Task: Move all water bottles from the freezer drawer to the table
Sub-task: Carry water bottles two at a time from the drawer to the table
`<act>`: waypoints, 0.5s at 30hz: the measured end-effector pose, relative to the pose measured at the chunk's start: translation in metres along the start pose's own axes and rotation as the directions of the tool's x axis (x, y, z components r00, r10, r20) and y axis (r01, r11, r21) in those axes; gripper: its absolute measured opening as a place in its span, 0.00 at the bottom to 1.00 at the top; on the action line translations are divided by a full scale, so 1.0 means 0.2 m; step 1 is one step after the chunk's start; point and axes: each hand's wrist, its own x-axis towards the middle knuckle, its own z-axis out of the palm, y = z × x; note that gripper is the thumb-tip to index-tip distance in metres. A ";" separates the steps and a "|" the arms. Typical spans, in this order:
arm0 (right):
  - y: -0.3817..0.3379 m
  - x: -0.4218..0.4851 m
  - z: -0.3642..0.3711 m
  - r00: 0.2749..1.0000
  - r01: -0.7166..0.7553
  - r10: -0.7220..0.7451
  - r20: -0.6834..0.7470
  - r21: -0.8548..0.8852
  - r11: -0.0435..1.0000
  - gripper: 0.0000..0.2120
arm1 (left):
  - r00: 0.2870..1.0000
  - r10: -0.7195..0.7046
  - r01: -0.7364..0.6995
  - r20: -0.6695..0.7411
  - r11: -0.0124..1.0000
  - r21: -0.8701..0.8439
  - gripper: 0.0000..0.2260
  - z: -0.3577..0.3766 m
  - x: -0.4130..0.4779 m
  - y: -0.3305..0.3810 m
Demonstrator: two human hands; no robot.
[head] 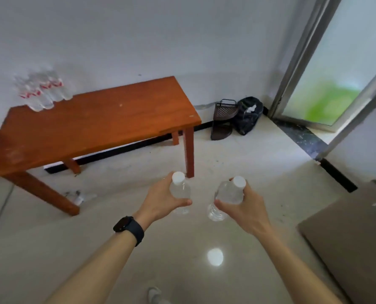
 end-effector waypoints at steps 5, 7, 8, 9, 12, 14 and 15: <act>-0.46 0.16 0.60 0.988 0.084 -0.085 0.130 0.008 0.996 0.34 | 0.986 -0.135 0.138 -0.100 0.990 0.016 0.33 -0.54 -0.03 -0.51; -0.62 0.21 0.81 0.978 0.119 -0.119 0.170 0.009 0.993 0.32 | 0.974 -0.195 0.196 -0.117 0.981 0.003 0.32 -0.72 -0.05 -0.68; -0.71 0.23 0.90 0.972 0.141 -0.140 0.190 0.008 0.990 0.32 | 0.967 -0.220 0.221 -0.130 0.975 -0.008 0.31 -0.80 -0.06 -0.76; -0.78 0.25 0.98 0.964 0.160 -0.158 0.213 0.010 0.987 0.33 | 0.959 -0.241 0.241 -0.148 0.970 -0.016 0.31 -0.87 -0.06 -0.83; -1.00 0.33 1.21 0.940 0.214 -0.210 0.268 0.015 0.977 0.35 | 0.933 -0.281 0.285 -0.226 0.958 -0.016 0.29 -1.07 -0.05 -1.01; -1.11 0.40 1.34 0.925 0.245 -0.237 0.298 0.011 0.969 0.34 | 0.918 -0.301 0.303 -0.257 0.953 -0.032 0.30 -1.19 -0.03 -1.13; -1.16 0.43 1.41 0.917 0.257 -0.247 0.313 0.009 0.966 0.33 | 0.912 -0.311 0.311 -0.267 0.949 -0.042 0.31 -1.24 -0.01 -1.18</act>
